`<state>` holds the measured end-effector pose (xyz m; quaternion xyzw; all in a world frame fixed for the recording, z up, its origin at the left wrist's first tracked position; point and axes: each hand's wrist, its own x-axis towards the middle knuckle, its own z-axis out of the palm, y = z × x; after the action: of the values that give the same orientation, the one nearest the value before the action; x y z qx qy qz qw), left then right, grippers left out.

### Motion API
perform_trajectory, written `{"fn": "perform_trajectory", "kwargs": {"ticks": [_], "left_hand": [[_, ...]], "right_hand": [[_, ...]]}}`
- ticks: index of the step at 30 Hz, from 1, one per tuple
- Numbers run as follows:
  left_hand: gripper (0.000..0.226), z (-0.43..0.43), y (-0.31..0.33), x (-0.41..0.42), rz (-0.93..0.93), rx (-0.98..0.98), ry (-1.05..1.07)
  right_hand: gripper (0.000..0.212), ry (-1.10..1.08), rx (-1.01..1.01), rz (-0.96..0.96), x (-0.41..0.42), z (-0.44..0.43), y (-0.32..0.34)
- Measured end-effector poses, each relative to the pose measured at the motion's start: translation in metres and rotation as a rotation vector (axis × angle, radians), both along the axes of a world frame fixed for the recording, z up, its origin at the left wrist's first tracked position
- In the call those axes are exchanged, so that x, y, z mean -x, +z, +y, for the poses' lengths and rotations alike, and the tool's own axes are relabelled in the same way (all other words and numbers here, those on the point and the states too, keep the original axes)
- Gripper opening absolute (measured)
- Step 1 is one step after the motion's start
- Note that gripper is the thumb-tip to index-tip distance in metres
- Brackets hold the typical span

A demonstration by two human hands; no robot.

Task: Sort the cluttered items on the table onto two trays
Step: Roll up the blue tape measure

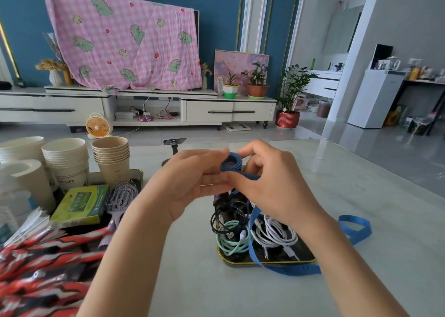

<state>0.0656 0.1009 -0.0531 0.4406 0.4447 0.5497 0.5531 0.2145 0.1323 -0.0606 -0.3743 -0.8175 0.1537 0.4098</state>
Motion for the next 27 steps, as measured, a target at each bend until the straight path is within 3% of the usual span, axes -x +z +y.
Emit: {"fn": "perform_trajectory", "kwargs": {"ticks": [7,11,14,21,24,27], "left_hand": [[0.017,0.002,-0.002,-0.038,-0.205,-0.028,0.105],[0.016,0.001,-0.005,-0.049,-0.132,-0.067,0.243],[0.02,0.002,-0.007,-0.047,-0.06,-0.108,0.324],[0.011,-0.001,0.0,-0.016,0.141,0.056,0.048],[0.01,-0.004,0.001,-0.008,0.199,0.081,-0.033],[0.023,-0.004,0.002,-0.005,0.137,0.036,-0.069]], "right_hand": [[0.03,-0.229,-0.133,0.003,0.008,-0.007,-0.001],[0.025,-0.289,-0.134,0.012,0.012,-0.008,-0.002],[0.024,-0.212,-0.119,0.006,0.009,-0.004,-0.001],[0.036,0.162,0.176,-0.192,-0.017,0.004,0.009],[0.031,0.193,0.175,-0.209,-0.019,0.001,0.012],[0.022,0.127,0.104,-0.157,-0.017,0.001,0.011]]}}
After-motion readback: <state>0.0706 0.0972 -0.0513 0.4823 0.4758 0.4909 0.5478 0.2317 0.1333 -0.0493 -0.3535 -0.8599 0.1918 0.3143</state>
